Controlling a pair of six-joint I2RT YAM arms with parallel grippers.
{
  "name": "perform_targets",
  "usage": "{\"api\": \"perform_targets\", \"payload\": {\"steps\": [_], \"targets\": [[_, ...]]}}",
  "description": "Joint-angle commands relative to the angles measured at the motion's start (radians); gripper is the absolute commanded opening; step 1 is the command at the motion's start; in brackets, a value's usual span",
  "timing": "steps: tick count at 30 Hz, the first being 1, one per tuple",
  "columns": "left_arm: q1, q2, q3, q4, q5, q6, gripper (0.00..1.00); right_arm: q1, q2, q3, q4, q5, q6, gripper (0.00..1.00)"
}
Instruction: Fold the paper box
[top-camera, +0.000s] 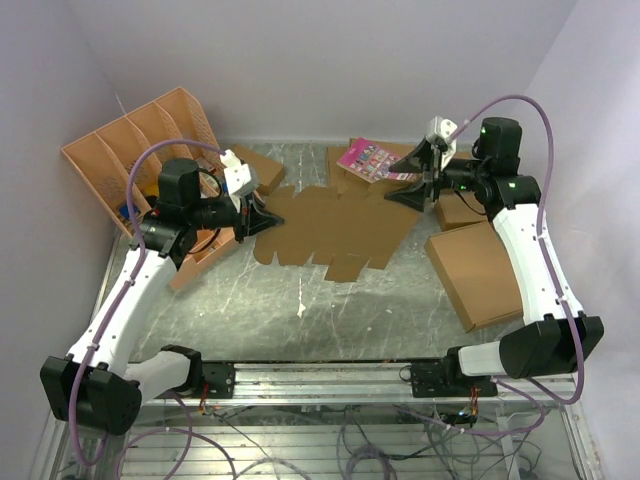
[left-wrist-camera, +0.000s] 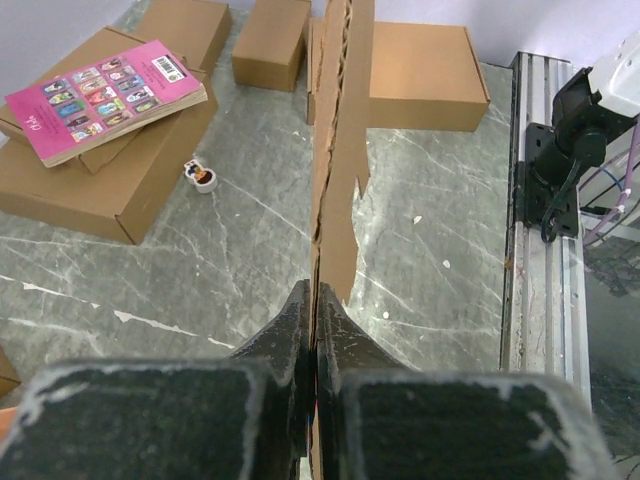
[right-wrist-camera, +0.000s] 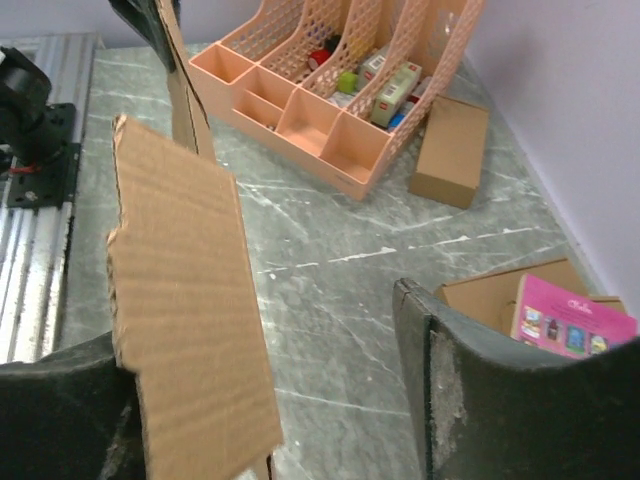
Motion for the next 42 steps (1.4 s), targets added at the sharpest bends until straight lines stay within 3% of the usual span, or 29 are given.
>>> {"api": "perform_targets", "payload": {"steps": [1, 9, 12, 13, 15, 18, 20, 23, 30, 34, 36, 39, 42], "targets": [[0.005, 0.008, 0.049, -0.039, 0.043, 0.052, 0.07, 0.035, 0.007, 0.051, -0.037, 0.004, -0.033, 0.58], [0.006, 0.009, 0.041, -0.028, 0.015, 0.059, 0.07, 0.036, -0.001, 0.098, -0.170, -0.017, -0.122, 0.01], [0.007, 0.000, 0.017, 0.033, -0.033, 0.002, 0.07, 0.035, -0.015, 0.117, -0.155, -0.021, -0.080, 0.00], [0.009, -0.005, 0.006, 0.060, -0.055, -0.024, 0.13, 0.033, -0.017, 0.124, -0.139, -0.017, -0.037, 0.00], [0.024, -0.016, -0.022, 0.115, -0.075, -0.086, 0.36, 0.025, -0.012, 0.154, -0.087, -0.015, 0.052, 0.00], [0.072, -0.061, -0.133, 0.358, -0.035, -0.292, 0.66, 0.013, 0.011, 0.231, -0.014, -0.034, 0.198, 0.00], [0.106, -0.103, -0.240, 0.645, -0.044, -0.472, 0.76, 0.012, 0.029, 0.280, 0.028, -0.060, 0.290, 0.00], [0.159, -0.150, -0.373, 0.978, -0.083, -0.709, 0.81, 0.008, 0.048, 0.326, 0.122, -0.109, 0.448, 0.00], [0.217, -0.085, -0.440, 1.401, -0.086, -0.963, 0.81, 0.002, 0.052, 0.300, 0.398, -0.193, 0.732, 0.00], [0.222, -0.040, -0.470, 1.680, -0.103, -1.100, 0.80, -0.006, 0.049, 0.273, 0.442, -0.191, 0.769, 0.00], [0.222, -0.030, -0.473, 1.732, -0.103, -1.131, 0.79, -0.010, 0.047, 0.270, 0.441, -0.192, 0.768, 0.00], [0.226, -0.023, -0.459, 1.699, -0.079, -1.129, 0.61, -0.013, 0.047, 0.269, 0.439, -0.196, 0.762, 0.00], [0.231, -0.016, -0.452, 1.695, -0.051, -1.139, 0.51, -0.015, 0.049, 0.271, 0.425, -0.197, 0.749, 0.00]]}}
